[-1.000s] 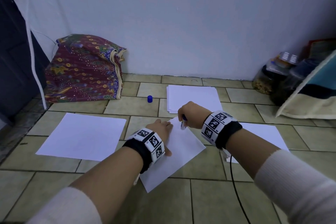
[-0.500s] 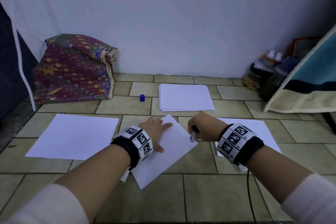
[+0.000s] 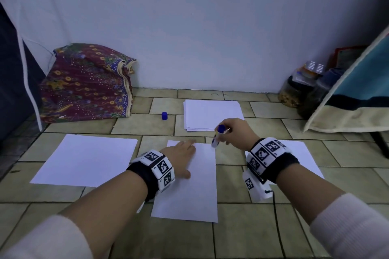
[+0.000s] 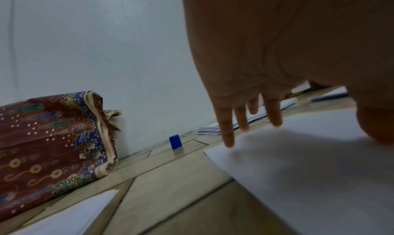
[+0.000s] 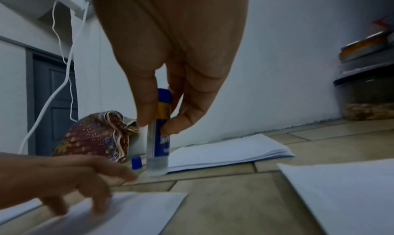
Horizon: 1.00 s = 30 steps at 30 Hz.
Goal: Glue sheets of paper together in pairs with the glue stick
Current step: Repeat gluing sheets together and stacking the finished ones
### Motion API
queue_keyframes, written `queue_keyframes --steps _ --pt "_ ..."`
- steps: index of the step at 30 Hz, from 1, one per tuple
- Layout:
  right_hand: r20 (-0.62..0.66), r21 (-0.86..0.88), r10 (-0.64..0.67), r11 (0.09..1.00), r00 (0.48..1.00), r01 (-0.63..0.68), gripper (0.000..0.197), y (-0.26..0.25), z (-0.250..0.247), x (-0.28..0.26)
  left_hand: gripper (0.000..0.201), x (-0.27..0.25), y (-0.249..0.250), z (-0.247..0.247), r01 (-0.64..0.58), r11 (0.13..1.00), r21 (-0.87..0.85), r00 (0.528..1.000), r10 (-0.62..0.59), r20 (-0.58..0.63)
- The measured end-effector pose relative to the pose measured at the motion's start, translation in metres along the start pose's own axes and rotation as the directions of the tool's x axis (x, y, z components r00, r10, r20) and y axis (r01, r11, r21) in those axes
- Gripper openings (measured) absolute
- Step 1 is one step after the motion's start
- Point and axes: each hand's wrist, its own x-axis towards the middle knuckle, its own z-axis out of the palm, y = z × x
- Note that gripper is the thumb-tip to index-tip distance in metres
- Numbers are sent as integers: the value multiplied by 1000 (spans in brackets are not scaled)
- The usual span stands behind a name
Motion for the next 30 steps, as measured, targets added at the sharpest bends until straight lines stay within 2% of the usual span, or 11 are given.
queue_keyframes --steps 5,10,13,20,25,30 --pt "-32 21 27 999 999 -27 11 -3 26 19 71 -4 0 -6 103 990 94 994 -101 -28" --pt "-73 7 -27 1000 997 27 16 -17 51 30 76 -4 -6 1 184 979 -91 982 -186 -21" --pt "-58 -45 -63 997 996 60 15 -26 64 38 74 -5 -6 4 205 970 -131 978 -209 -13" --pt "68 -222 -88 970 994 101 19 -41 66 49 80 -5 -8 6 213 963 -163 975 -219 -21" --pt "232 -426 -82 887 969 177 24 -51 48 45 82 -2 -9 8 221 962 -159 974 -225 -9" --pt "291 -519 -122 813 949 263 23 -46 39 28 90 -1 -9 8 210 971 -115 977 -211 4"
